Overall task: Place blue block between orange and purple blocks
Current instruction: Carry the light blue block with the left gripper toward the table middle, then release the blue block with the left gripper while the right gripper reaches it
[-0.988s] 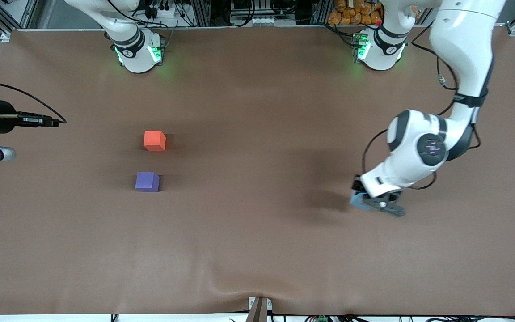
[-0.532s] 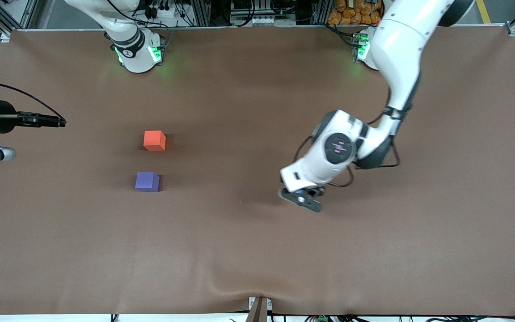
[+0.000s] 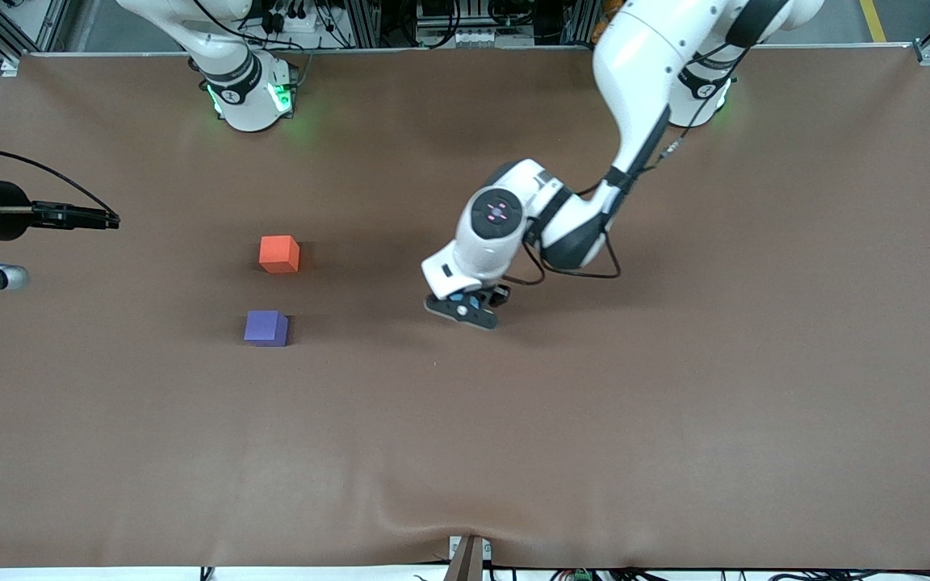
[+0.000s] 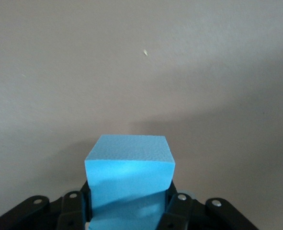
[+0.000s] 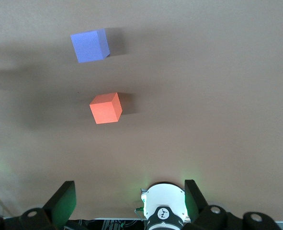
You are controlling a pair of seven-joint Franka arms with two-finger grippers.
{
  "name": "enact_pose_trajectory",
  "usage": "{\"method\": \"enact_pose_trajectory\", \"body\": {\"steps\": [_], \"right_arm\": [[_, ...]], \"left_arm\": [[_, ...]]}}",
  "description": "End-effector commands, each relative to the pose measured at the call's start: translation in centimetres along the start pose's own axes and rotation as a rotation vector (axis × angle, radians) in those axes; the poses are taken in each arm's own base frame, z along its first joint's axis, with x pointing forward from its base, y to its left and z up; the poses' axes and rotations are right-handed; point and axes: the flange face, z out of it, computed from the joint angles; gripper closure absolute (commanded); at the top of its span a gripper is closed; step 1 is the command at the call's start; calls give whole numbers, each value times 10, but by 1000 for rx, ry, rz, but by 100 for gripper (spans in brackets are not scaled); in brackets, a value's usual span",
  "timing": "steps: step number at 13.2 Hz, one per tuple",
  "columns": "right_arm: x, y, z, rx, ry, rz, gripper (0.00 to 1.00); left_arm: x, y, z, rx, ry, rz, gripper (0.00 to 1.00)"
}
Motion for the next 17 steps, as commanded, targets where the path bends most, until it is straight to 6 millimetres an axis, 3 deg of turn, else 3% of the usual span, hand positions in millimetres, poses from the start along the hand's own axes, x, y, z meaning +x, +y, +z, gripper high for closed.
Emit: {"method": "enact_pose_trajectory", "body": {"steps": [1,3,4,5,8,10,13,15,17], "right_arm": [[0,3,1,19,-14,-8,0],[0,2,1,18,-14,-9,0],[0,3,1,19,-14,-8,0],[0,3,1,20,-14,-8,0],[0,2,2,20,-16,-10,0],[0,-1,2,19,-18,-8,0],[-1,-19,4,14,-19,-14,0],[1,-34,10,67,-26,33,0],[7,-64,19,75,-19,80,0]], "left_arm": [[-10,22,28,25,-25,-13,100],[-17,30,54,37,-50,-8,99],[-23,38,56,41,-51,-16,66],[-21,38,52,44,-42,-39,1],[-25,48,18,54,-32,-27,0],[-14,36,-35,64,-11,-39,0],[9,-32,-142,97,20,-139,0],[21,-102,-211,102,27,-220,0],[7,-141,-257,151,-24,-262,0]]}}
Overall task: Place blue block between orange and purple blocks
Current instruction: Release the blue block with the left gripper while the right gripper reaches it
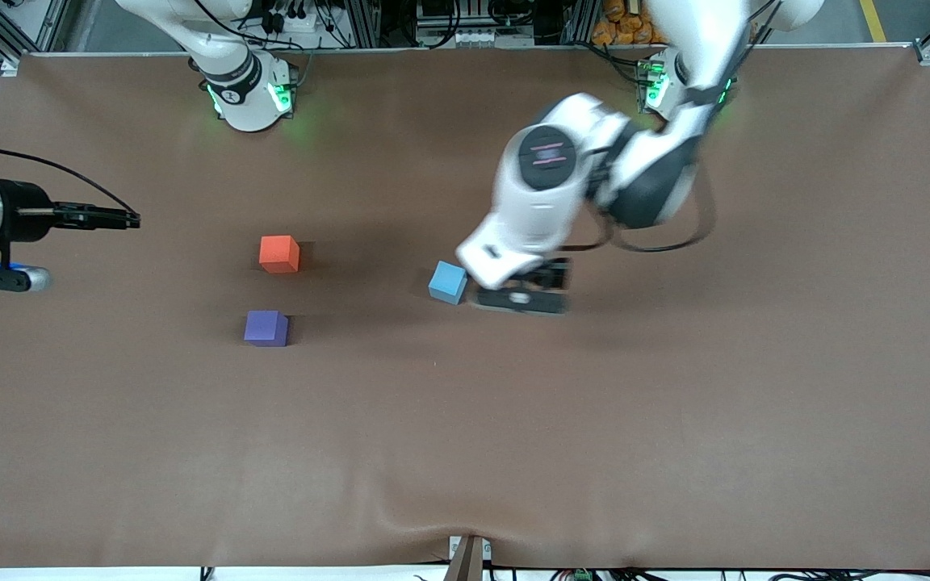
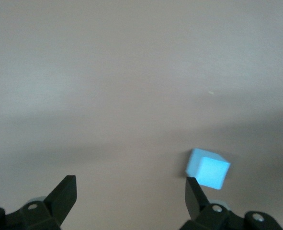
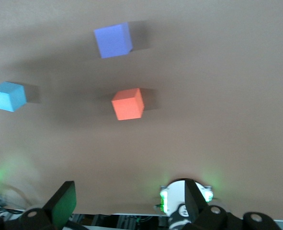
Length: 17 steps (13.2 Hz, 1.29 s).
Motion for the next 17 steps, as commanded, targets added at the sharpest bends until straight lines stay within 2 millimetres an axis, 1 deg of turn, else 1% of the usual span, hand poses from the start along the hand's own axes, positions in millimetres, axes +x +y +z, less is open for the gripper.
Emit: {"method": "enact_pose_trajectory", "body": {"steps": [1,2,4,5,6,8,9,10,11,12,13,14,15,16,17], "right_arm": [[6,-44,21,-5,1,87,0],[8,-60,30,-12,10,116,0],[12,-90,59,-28,29,154,0],[13,-107,74,-34,41,190,0],[11,-133,99,-45,56,235,0],[0,-189,138,-61,97,331,0],[0,-217,164,-78,101,370,0],[3,-238,183,-68,131,416,0],[8,-257,204,-57,158,463,0],[9,-279,225,-39,190,499,0],[13,-300,251,-14,222,541,0],[18,-317,278,8,250,585,0],[26,-326,305,25,269,609,0],[30,-338,329,43,290,607,0],[25,-360,337,69,312,590,0]], "left_arm": [[-11,-57,-51,96,-9,-35,0],[-13,-78,-67,113,-18,-53,0],[-27,-102,-96,116,-22,-80,0],[-30,-121,-107,111,-16,-103,0],[-34,-136,-121,103,-2,-103,0],[-34,-180,-142,93,16,-124,0],[-36,-197,-147,92,19,-141,0],[-35,-220,-151,88,21,-170,0],[-37,-237,-157,84,23,-171,0],[-40,-258,-163,85,20,-176,0],[-42,-278,-167,86,9,-185,0],[-40,-297,-169,87,4,-184,0],[-38,-315,-170,87,4,-184,0],[-37,-327,-170,85,2,-188,0],[-36,-338,-171,88,4,-208,0]]}}
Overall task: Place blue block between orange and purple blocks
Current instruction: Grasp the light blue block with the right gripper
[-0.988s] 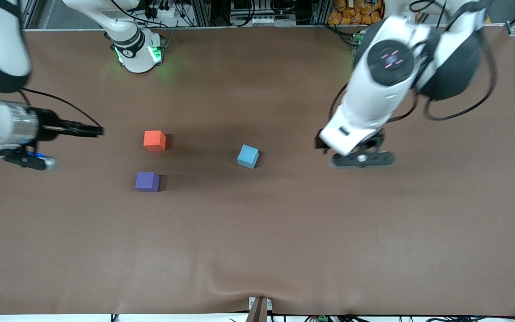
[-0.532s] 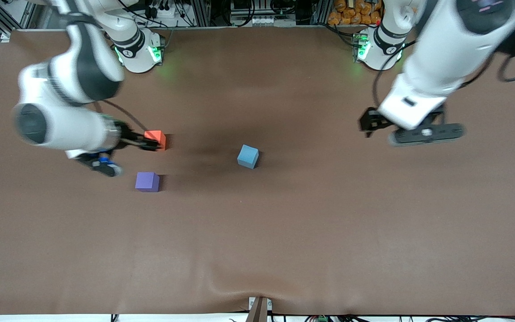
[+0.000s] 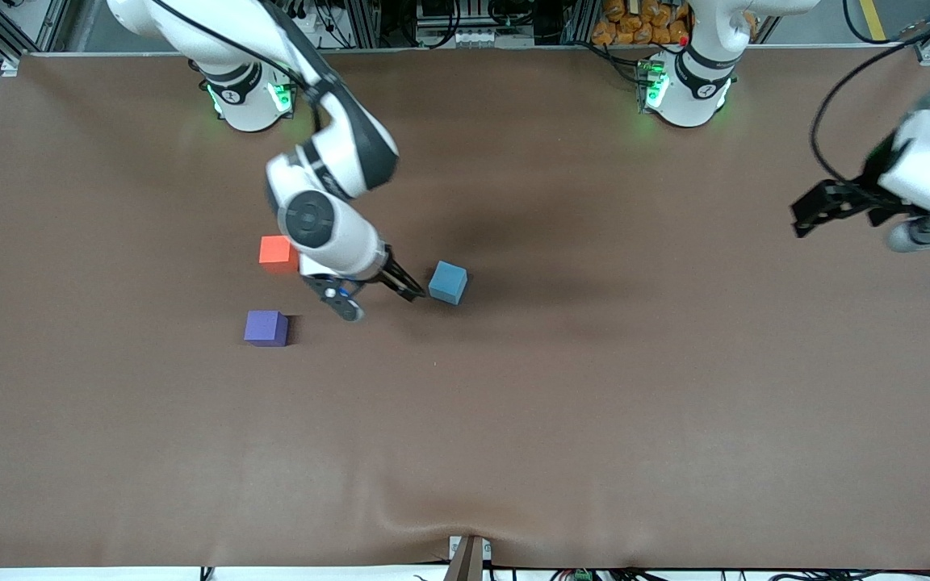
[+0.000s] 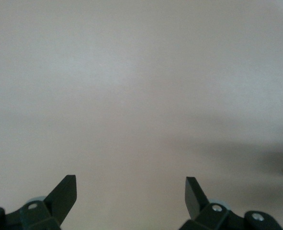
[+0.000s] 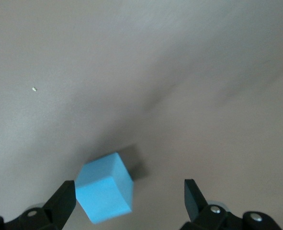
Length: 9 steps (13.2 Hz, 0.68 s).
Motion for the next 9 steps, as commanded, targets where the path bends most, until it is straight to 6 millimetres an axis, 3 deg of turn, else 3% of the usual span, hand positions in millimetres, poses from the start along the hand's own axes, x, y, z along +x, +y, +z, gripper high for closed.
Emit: {"method": "enact_pose_trajectory", "body": {"steps": [1,2,5,9], "right_arm": [[-20,-33,24,44,14,15,0],[-25,-40,34,41,16,0,0],[-51,-56,49,40,29,-61,0],[-62,-43,81,-54,124,-201,0]], "left_arm": [[2,-33,-5,4,5,-38,0],[5,-45,-8,5,10,-53,0],[2,-57,-14,18,-12,-60,0],[0,-90,-18,-1,-43,-16,0]]}}
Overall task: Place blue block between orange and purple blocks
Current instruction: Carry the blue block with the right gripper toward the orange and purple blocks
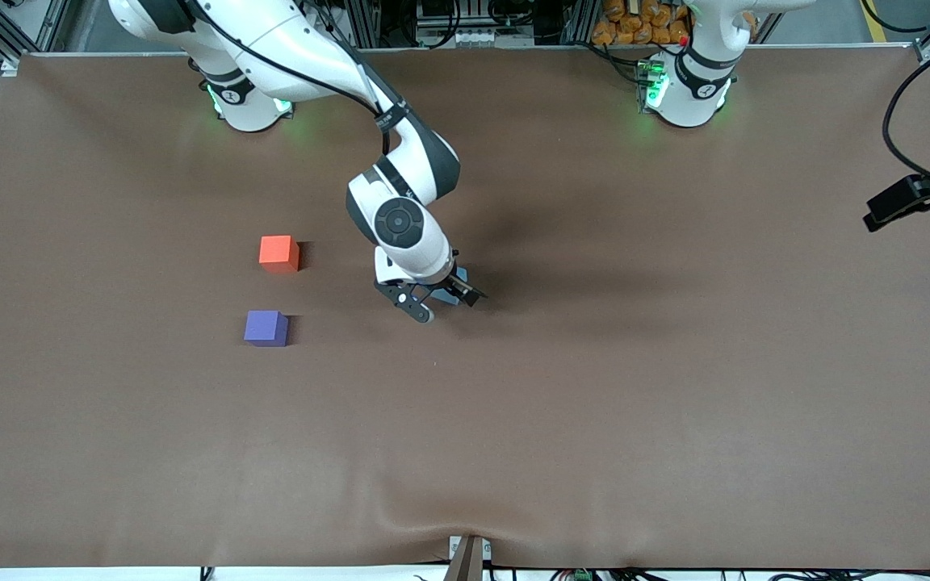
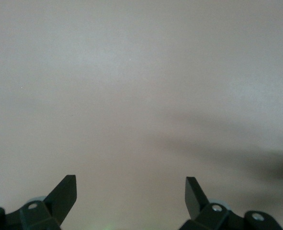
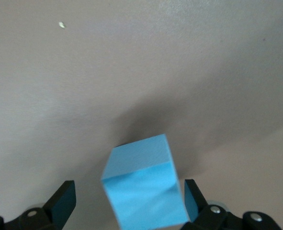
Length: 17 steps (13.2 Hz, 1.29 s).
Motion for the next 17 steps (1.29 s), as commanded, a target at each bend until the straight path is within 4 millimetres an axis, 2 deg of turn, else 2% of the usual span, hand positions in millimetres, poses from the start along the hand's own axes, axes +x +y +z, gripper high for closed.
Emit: {"method": "enact_pose_trajectory", "body": {"steps": [1,2,4,5,6,7,8,10,12,14,15,16,17], "right_arm": [[-6,2,15,-46,57,-77,0],[-9,1,17,-45,58,-82,9],[-7,-1,15,-42,56,-96,75],[0,1,10,-41,51,-97,100],[6,3,3,-49,46,-112,100],[18,13,-10,-111,21,-148,100],[31,28,-40,-179,-12,-225,100],[80,70,-88,-274,-107,-314,100],[116,107,-116,-304,-174,-372,100],[155,164,-128,-262,-225,-536,100],[167,183,-129,-230,-221,-601,100],[167,192,-124,-223,-216,-627,100],[166,198,-116,-236,-207,-639,100]], "left_arm": [[-3,-22,-3,-18,-21,131,0],[-2,-22,-2,-21,-24,150,0],[-3,-26,2,-22,-35,140,0],[-5,-22,4,-21,-38,142,0],[-8,-22,3,-25,-31,139,0],[-9,-20,4,-36,-31,116,0],[-13,-19,1,-51,-18,95,0],[-22,-14,2,-59,9,99,0],[-36,-9,3,-64,55,106,0],[-42,14,1,-64,60,68,0],[-46,28,1,-60,56,56,0],[-50,35,-2,-59,56,46,0],[-52,34,-4,-59,59,43,0]]}}
